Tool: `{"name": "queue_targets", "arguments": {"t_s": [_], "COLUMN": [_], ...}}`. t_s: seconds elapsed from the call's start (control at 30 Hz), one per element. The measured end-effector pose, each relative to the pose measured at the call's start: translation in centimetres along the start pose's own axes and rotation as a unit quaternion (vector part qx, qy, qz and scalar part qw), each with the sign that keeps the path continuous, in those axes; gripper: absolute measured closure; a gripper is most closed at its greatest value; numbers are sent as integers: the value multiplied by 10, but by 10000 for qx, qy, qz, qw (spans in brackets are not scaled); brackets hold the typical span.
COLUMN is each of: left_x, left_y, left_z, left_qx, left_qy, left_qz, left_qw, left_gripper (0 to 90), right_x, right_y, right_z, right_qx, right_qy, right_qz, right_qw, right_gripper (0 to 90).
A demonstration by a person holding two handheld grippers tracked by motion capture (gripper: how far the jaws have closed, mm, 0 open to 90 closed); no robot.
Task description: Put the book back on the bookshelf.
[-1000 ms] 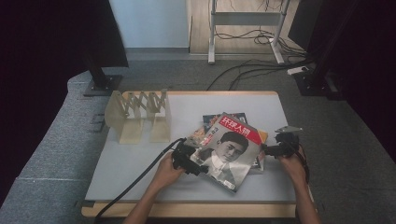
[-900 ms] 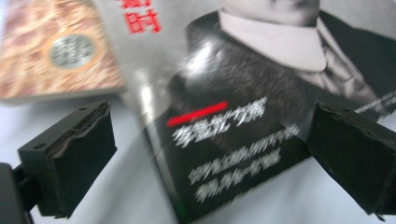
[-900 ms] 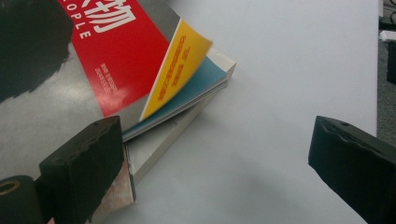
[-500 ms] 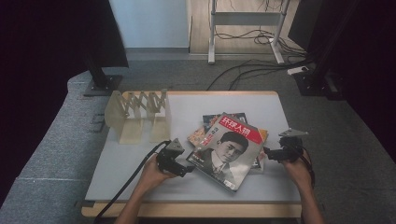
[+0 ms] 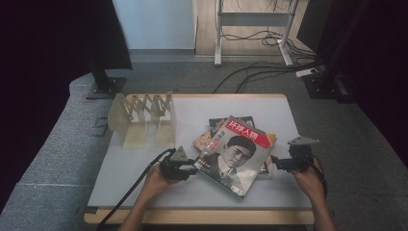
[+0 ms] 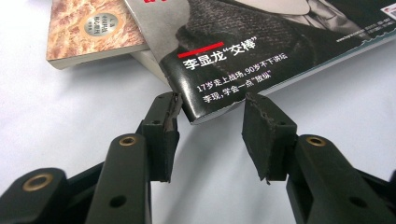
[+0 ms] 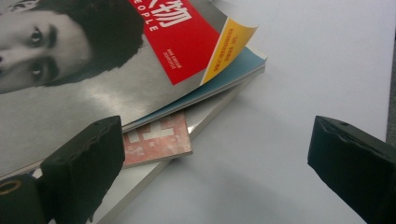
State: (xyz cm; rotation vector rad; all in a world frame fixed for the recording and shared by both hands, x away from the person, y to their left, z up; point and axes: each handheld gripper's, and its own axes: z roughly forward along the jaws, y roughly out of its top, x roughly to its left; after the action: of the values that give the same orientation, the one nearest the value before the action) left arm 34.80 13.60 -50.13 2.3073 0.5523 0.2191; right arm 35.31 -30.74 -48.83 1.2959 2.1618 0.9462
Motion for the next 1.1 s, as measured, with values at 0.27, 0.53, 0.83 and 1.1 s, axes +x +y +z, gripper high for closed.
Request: {"name": "queue_targets", "arguments": {"t_s": [0.27,0.53,0.83,1.1], "left_x": [-3,-4,9,28], "left_y": [6,14,20,32], "left_z": [10,20,8,13], "left_qx": [-113,-164,-294,-305], "left_qy": [-71,-153,26,481], "left_qz": [-47,-102,-385,-637], "left_qw": [9999,9997,9988,9963], "left_gripper": [561,555,244,135], "right_x": [1,-3,-6,-3], "right_y": [1,-2,-4,-2], "right_z": [-2,-5,-7,-5], "right_qx": [23,53,82,112], "right_qy": [31,-13,-30,5], "right_qz": [-30,-2,22,-9], "right_qw": [10000,10000,10000,9999], "right_gripper": [38,39,40,40]}}
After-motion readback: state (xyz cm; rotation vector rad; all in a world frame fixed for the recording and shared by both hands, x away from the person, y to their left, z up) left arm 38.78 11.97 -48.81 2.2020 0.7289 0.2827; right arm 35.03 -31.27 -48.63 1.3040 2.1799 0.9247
